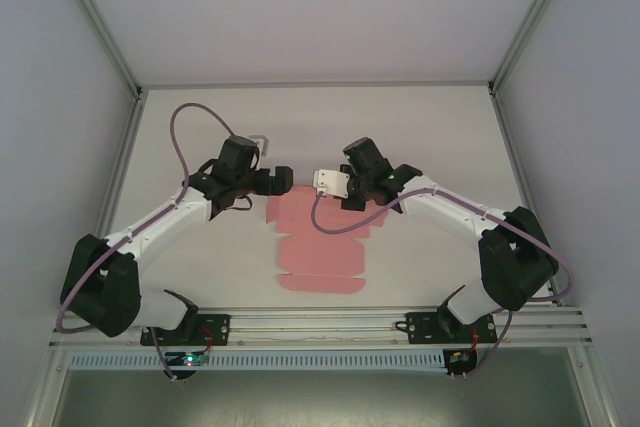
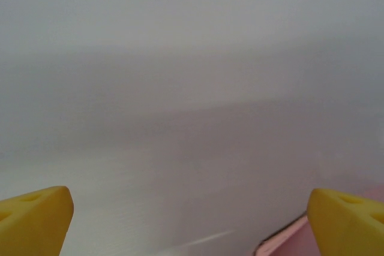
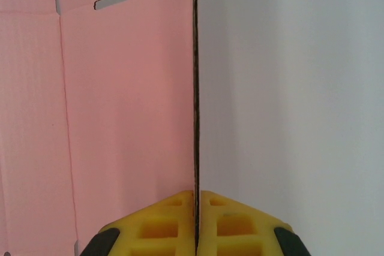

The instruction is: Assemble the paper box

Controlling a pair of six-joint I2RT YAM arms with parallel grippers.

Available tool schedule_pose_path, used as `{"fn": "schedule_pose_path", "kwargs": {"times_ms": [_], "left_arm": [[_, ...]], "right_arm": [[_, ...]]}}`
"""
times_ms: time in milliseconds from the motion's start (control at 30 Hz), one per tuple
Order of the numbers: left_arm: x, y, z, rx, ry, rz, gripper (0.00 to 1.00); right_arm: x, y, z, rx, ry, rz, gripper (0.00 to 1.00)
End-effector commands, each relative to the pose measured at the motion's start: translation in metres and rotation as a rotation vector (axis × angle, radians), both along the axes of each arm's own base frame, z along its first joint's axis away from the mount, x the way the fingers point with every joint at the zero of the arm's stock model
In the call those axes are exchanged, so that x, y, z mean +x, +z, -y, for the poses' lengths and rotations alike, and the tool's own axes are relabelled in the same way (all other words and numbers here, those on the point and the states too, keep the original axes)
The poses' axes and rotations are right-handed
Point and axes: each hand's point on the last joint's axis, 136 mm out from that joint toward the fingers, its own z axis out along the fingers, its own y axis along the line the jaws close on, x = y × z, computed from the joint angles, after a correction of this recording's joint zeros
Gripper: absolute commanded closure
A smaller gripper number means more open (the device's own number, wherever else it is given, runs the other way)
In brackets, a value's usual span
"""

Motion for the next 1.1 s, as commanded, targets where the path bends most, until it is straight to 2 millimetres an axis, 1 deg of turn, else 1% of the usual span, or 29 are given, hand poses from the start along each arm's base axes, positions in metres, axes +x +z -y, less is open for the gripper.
{"fn": "schedule_pose_path", "kwargs": {"times_ms": [0,133,167,267,400,500,567,633,700,800,867,967,1000,1067], "left_arm": [[0.005,0.008,0.015,-0.010,-0.128,0.053,0.00],[-0.004,-0.003,0.030,-0.043,-0.222,0.020,0.00],[-0.005,-0.006,0.031,-0.041,-0.223,0.010,0.00],[-0.002,-0.014,0.031,-0.022,-0.213,-0.005,0.00],[0.003,-0.015,0.047,-0.071,-0.237,0.012,0.00],[0.013,-0.012,0.055,-0.119,-0.188,0.034,0.00],[0.025,-0.011,0.053,-0.151,-0.080,0.047,0.00],[0.034,-0.012,0.051,-0.192,0.047,0.057,0.00],[0.038,-0.011,0.054,-0.215,0.123,0.083,0.00],[0.039,-0.016,0.047,-0.153,0.265,0.138,0.00],[0.039,-0.019,0.039,-0.080,0.357,0.166,0.00],[0.038,-0.016,0.046,-0.055,0.340,0.192,0.00],[0.037,-0.015,0.047,-0.048,0.325,0.187,0.00],[0.030,-0.007,0.042,-0.028,0.302,0.190,0.00]], "right_arm": [[0.001,0.006,-0.005,0.029,0.010,-0.019,1.00],[-0.003,0.012,-0.007,0.065,0.016,-0.038,1.00],[-0.002,0.014,-0.008,0.073,0.011,-0.037,1.00],[-0.006,0.019,-0.011,0.094,0.026,-0.043,1.00],[-0.013,0.022,-0.017,0.134,0.046,-0.072,1.00],[-0.022,0.029,-0.029,0.217,0.076,-0.117,1.00],[-0.025,0.036,-0.037,0.279,0.073,-0.135,1.00],[-0.021,0.044,-0.044,0.354,0.029,-0.151,1.00],[-0.015,0.052,-0.048,0.415,-0.026,-0.161,1.00],[-0.006,0.060,-0.045,0.458,-0.110,-0.150,1.00],[-0.006,0.067,-0.046,0.482,-0.125,-0.159,1.00],[-0.012,0.069,-0.047,0.484,-0.100,-0.164,1.00],[-0.011,0.067,-0.043,0.467,-0.108,-0.155,1.00],[-0.006,0.062,-0.032,0.420,-0.138,-0.123,1.00]]}}
